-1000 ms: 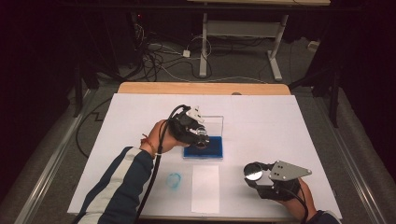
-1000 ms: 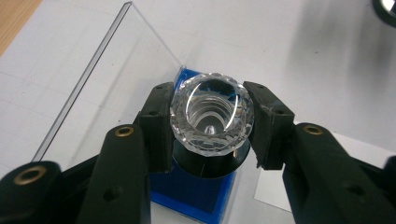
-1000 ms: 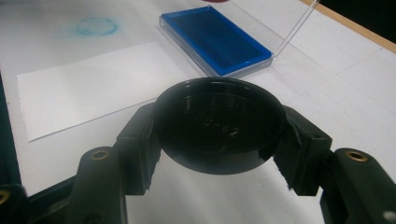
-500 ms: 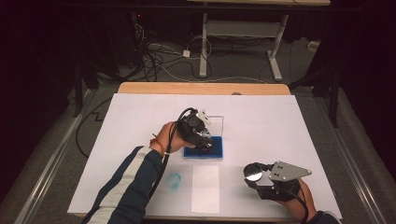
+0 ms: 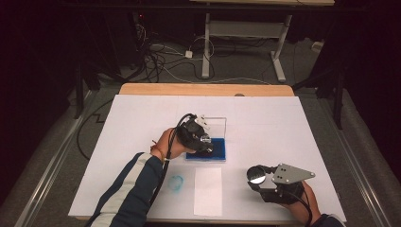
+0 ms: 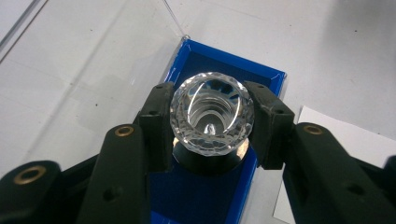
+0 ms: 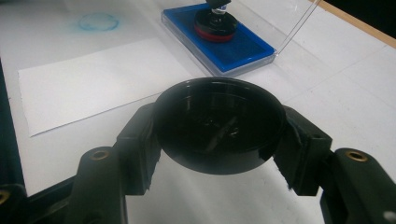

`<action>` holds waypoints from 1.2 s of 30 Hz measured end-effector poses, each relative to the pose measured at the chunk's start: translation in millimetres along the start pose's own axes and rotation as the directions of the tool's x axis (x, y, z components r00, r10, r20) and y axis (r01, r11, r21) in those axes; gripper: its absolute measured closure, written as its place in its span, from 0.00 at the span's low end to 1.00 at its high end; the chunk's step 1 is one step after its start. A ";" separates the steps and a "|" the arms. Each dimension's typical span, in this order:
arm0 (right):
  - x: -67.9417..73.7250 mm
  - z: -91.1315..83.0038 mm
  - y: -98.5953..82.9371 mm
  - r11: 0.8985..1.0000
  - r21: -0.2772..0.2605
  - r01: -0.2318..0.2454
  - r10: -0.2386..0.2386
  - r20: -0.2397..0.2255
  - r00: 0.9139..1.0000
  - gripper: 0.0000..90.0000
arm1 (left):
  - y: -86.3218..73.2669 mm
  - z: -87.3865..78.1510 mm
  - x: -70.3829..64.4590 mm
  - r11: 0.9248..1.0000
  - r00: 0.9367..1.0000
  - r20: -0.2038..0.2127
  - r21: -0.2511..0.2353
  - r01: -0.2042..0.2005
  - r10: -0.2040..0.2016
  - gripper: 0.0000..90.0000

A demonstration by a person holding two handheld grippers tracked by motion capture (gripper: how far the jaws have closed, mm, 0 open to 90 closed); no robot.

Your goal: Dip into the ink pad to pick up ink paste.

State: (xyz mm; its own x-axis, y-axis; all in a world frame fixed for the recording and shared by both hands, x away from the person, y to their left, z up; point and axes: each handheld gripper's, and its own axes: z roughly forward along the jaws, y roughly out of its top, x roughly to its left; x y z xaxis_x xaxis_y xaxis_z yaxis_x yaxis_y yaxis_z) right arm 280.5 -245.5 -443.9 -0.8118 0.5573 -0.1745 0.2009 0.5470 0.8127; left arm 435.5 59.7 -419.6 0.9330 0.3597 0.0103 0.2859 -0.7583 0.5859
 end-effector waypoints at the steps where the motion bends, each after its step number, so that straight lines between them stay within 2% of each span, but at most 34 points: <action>1: -0.1 0.2 -0.1 1.000 0.001 -0.002 0.002 0.000 1.000 0.43 | -0.8 0.1 -0.1 1.000 1.000 0.002 -0.004 0.001 -0.001 0.61; 5: 0.2 -0.1 -0.1 1.000 0.002 0.001 -0.001 0.002 1.000 0.43 | -4.9 1.3 0.8 0.999 1.000 0.016 -0.031 0.024 -0.023 0.61; 13: 0.7 -0.5 -0.1 1.000 0.003 0.002 -0.002 0.006 1.000 0.43 | -7.1 1.3 0.1 0.999 1.000 0.014 -0.038 0.028 -0.027 0.61; 24: 1.4 -1.0 -0.6 1.000 0.008 0.002 -0.002 0.008 1.000 0.43 | -11.4 3.1 4.1 0.995 0.997 0.040 -0.078 0.068 -0.065 0.61; 36: 1.6 -0.9 -1.0 1.000 0.010 0.004 -0.004 0.010 1.000 0.43 | -13.7 4.7 3.2 0.993 0.997 0.045 -0.095 0.073 -0.069 0.61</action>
State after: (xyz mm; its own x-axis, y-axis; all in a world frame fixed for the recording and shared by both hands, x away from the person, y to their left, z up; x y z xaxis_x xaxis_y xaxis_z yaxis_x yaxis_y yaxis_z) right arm 278.4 -245.7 -444.5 -0.8073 0.5610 -0.1833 0.2028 0.5554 0.8065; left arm 435.6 68.7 -431.4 0.9199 0.3865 -0.0669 0.3314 -0.6748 0.6594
